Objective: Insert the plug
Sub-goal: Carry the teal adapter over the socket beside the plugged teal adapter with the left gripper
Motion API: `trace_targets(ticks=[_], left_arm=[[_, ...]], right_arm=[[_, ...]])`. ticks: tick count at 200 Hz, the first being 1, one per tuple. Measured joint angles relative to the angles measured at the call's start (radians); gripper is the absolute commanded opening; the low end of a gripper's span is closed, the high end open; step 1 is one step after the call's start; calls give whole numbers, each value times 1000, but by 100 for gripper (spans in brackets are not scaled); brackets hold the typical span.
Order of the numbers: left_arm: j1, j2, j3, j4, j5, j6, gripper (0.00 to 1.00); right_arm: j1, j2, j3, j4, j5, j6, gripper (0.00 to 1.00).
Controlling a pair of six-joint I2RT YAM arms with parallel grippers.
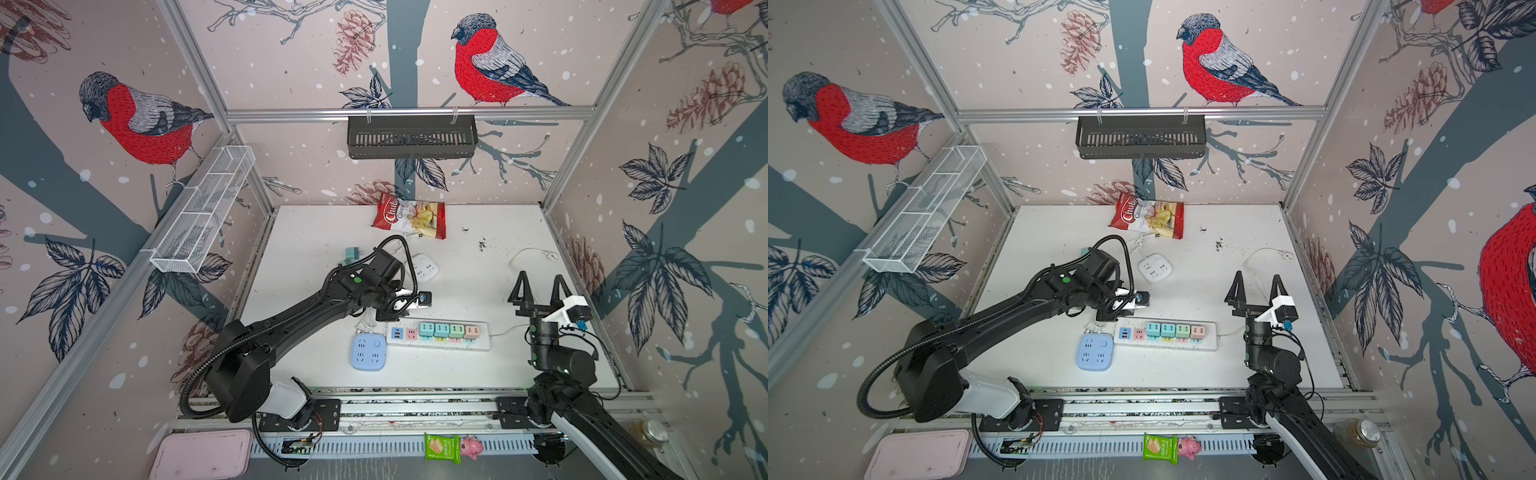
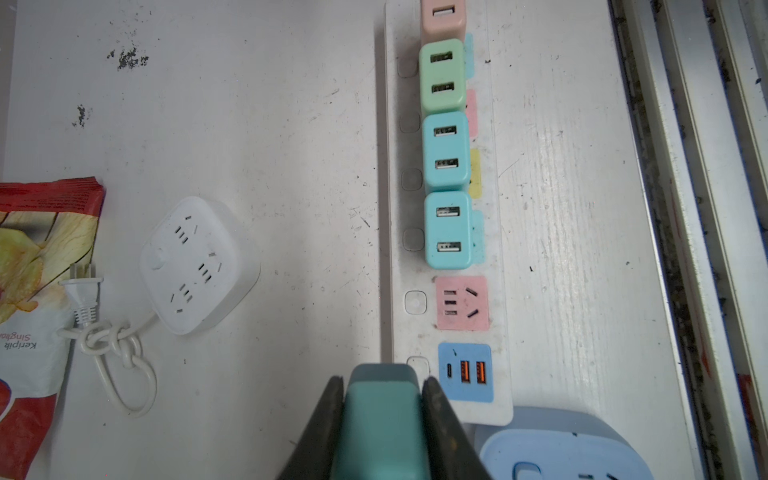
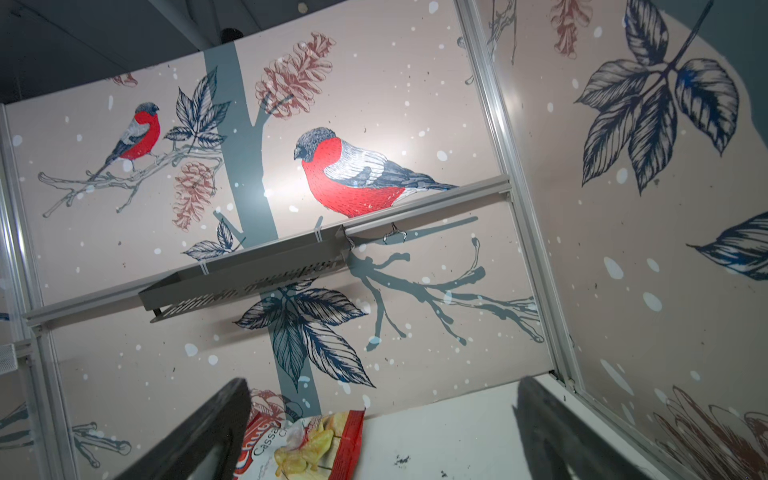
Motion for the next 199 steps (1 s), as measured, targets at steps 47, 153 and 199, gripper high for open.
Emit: trace_targets(ticks=[47,153,199], left_arm=[[-1,38,15,0,45,-19,0],[-36,126,50,-29,31,-48,0],[-124,85,-46,-52,-38,-64,0]], right_arm=[[-57,-6,0,-70,-8,122,100],[-97,-16,0,-93,-45,206,100],[-114,-14,0,-97,-44,228,100]])
